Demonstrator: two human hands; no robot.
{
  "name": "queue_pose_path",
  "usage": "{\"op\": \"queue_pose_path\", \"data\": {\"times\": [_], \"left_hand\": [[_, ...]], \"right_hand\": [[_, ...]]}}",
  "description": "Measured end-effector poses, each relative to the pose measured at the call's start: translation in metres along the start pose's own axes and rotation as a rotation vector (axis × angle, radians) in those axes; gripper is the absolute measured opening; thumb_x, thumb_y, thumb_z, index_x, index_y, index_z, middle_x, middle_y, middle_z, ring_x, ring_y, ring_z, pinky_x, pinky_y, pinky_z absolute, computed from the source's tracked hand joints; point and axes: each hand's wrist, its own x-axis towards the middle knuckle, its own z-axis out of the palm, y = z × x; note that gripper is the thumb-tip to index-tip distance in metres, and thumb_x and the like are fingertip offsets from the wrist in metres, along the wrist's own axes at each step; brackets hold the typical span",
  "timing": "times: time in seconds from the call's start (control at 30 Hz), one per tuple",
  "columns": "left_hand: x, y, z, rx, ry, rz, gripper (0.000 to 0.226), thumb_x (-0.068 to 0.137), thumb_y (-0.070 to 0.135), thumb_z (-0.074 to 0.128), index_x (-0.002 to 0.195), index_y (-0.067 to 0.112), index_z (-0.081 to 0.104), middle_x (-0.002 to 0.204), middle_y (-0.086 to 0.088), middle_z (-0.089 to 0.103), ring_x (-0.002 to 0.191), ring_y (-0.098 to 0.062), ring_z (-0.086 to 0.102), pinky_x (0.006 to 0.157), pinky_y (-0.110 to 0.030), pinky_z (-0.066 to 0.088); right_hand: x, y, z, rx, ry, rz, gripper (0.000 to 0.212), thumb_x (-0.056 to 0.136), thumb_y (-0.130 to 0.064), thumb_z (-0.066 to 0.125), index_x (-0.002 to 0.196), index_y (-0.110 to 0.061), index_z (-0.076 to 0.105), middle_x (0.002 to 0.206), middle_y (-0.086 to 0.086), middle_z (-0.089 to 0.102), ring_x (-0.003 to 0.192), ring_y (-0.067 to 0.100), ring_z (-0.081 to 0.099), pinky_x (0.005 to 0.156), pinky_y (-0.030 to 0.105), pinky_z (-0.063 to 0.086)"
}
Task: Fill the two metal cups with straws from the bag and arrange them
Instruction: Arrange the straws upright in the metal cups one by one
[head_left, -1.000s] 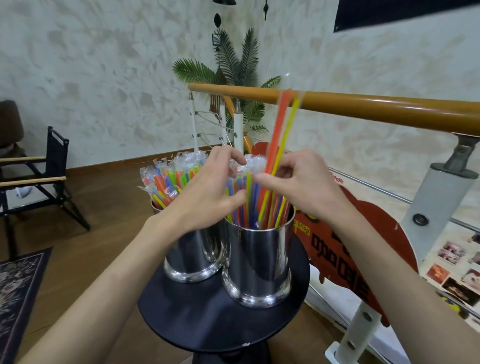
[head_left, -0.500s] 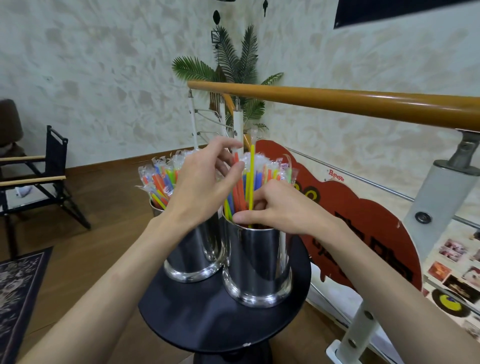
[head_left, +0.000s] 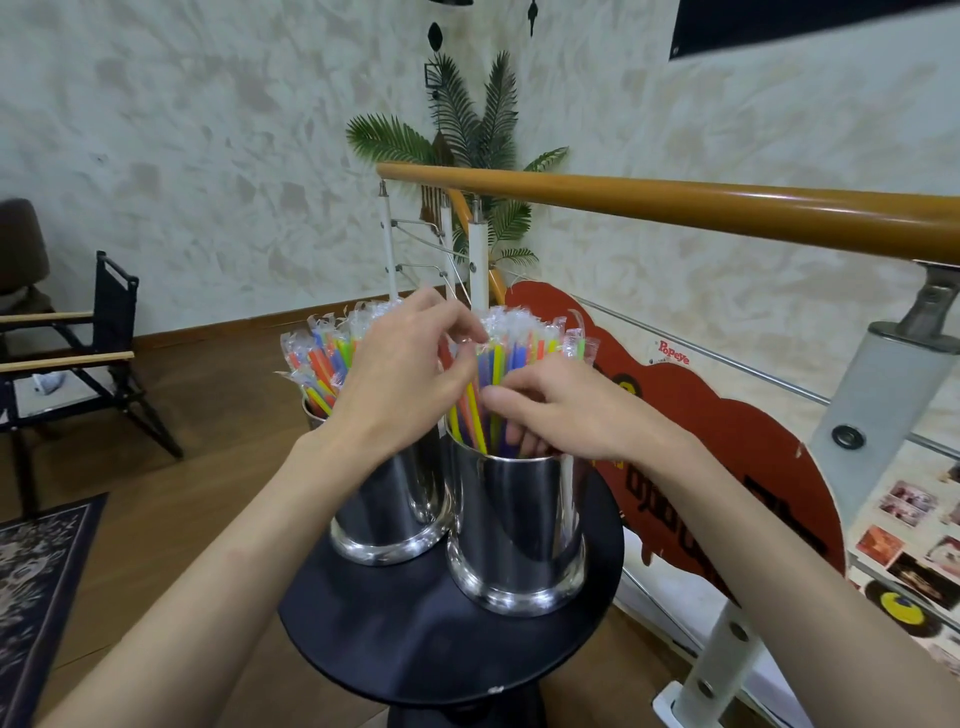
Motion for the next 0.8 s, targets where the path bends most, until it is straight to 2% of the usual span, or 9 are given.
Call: {"op": "queue_pose_path", "data": {"times": [0.07, 0.13, 0.2, 0.3, 0.4, 0.57, 0.7, 0.8], "left_hand": [[0.000, 0.001, -0.002, 0.058, 0.004, -0.003, 0.013, 0.087, 0.013, 0.066, 0.096, 0.022, 0.070, 0.095, 0.008, 0.053, 0.086, -0.013, 0.055, 0.081, -0.036, 0.047], [-0.001, 0.003, -0.002, 0.108, -0.029, -0.016, 0.017, 0.085, 0.013, 0.065, 0.098, 0.023, 0.069, 0.098, 0.009, 0.051, 0.093, -0.015, 0.053, 0.084, -0.036, 0.044], [-0.001, 0.006, -0.001, 0.125, -0.063, -0.044, 0.018, 0.085, 0.014, 0.063, 0.100, 0.023, 0.068, 0.101, 0.009, 0.050, 0.096, -0.015, 0.052, 0.085, -0.036, 0.045], [-0.002, 0.008, 0.000, 0.117, -0.104, -0.115, 0.020, 0.086, 0.018, 0.060, 0.105, 0.022, 0.067, 0.106, 0.007, 0.057, 0.099, -0.016, 0.056, 0.088, -0.039, 0.047], [-0.002, 0.008, 0.003, 0.109, -0.141, -0.188, 0.029, 0.087, 0.017, 0.060, 0.114, 0.019, 0.067, 0.112, 0.003, 0.071, 0.098, -0.020, 0.063, 0.093, -0.041, 0.049], [-0.003, 0.008, 0.007, 0.037, -0.211, -0.261, 0.042, 0.085, 0.016, 0.060, 0.127, 0.023, 0.061, 0.111, 0.008, 0.069, 0.095, -0.017, 0.063, 0.095, -0.044, 0.050], [-0.002, 0.005, 0.007, -0.003, -0.264, -0.286, 0.046, 0.086, 0.014, 0.058, 0.131, 0.024, 0.059, 0.104, 0.014, 0.067, 0.097, -0.019, 0.059, 0.096, -0.043, 0.049], [-0.003, 0.003, 0.008, -0.016, -0.260, -0.282, 0.047, 0.087, 0.013, 0.057, 0.132, 0.024, 0.059, 0.101, 0.017, 0.067, 0.094, -0.014, 0.058, 0.096, -0.039, 0.048]], "right_hand": [[0.001, 0.001, 0.001, 0.003, 0.052, 0.050, 0.022, 0.105, -0.028, 0.053, 0.094, -0.016, 0.068, 0.076, 0.001, 0.074, 0.061, 0.010, 0.072, 0.065, 0.029, 0.062], [0.002, 0.003, 0.006, -0.090, 0.098, 0.066, 0.015, 0.103, -0.025, 0.057, 0.102, -0.016, 0.069, 0.072, -0.001, 0.073, 0.057, 0.006, 0.071, 0.062, 0.024, 0.060], [0.002, 0.003, 0.009, -0.156, 0.147, 0.075, 0.014, 0.101, -0.030, 0.062, 0.098, -0.019, 0.071, 0.064, -0.005, 0.071, 0.051, 0.002, 0.067, 0.061, 0.022, 0.056], [0.004, 0.001, 0.010, -0.175, 0.193, 0.085, 0.019, 0.098, -0.035, 0.066, 0.088, -0.020, 0.071, 0.056, -0.006, 0.069, 0.045, 0.001, 0.064, 0.067, 0.026, 0.058], [0.006, -0.002, 0.011, -0.189, 0.197, 0.086, 0.019, 0.096, -0.036, 0.068, 0.083, -0.022, 0.069, 0.056, -0.006, 0.068, 0.045, 0.002, 0.064, 0.068, 0.031, 0.061], [0.011, -0.004, 0.016, -0.191, 0.238, 0.122, 0.026, 0.096, -0.040, 0.069, 0.079, -0.020, 0.067, 0.056, -0.004, 0.069, 0.044, 0.005, 0.066, 0.065, 0.037, 0.063], [0.013, -0.005, 0.017, -0.144, 0.228, 0.141, 0.024, 0.096, -0.036, 0.069, 0.078, -0.021, 0.064, 0.056, -0.004, 0.069, 0.044, 0.004, 0.065, 0.062, 0.032, 0.062], [0.012, -0.008, 0.014, -0.080, 0.185, 0.165, 0.022, 0.097, -0.028, 0.069, 0.079, -0.018, 0.062, 0.059, -0.001, 0.071, 0.045, 0.006, 0.066, 0.052, 0.025, 0.056]]}}
